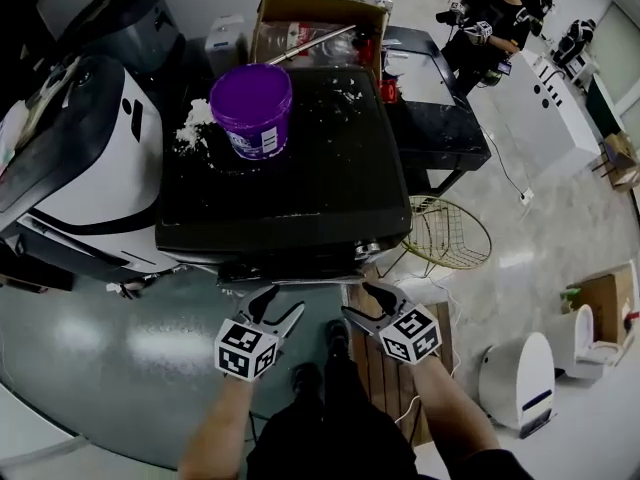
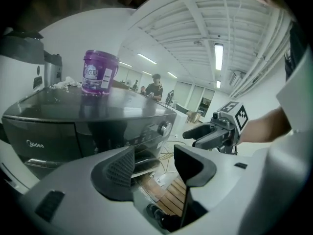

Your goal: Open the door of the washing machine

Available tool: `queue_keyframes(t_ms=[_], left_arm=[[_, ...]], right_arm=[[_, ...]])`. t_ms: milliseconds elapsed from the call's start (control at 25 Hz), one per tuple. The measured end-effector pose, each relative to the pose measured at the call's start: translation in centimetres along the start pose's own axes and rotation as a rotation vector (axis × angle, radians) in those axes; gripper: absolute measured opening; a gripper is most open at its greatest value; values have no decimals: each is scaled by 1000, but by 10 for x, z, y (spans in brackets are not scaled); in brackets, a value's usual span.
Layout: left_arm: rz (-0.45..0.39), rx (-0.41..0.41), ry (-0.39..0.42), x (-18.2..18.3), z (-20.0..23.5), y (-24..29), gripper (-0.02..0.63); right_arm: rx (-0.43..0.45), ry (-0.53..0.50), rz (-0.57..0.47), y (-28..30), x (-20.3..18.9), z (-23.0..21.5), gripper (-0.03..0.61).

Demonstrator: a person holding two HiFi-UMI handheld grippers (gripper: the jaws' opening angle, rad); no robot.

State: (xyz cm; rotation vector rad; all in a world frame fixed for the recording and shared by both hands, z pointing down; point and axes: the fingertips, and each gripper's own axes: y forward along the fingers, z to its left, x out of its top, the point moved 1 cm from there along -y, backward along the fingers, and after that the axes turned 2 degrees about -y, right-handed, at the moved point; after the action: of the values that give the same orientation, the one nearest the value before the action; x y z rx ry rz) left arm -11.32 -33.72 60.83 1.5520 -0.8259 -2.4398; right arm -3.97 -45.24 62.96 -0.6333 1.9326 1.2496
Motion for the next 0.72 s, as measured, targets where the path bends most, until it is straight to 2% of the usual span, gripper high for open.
queue_keyframes(t_ms=[320,520,720], left_arm=[[34,51,-25,-15,20,37,262],[48,66,-12,-18,29,57,262],[75,61,-10,-23,30,71,262]], right_arm=[[16,-44,95,52,-42,-54,262],[17,-110,135,82,-67,-74,212],[25,-169,215,99,-88,-82,202]])
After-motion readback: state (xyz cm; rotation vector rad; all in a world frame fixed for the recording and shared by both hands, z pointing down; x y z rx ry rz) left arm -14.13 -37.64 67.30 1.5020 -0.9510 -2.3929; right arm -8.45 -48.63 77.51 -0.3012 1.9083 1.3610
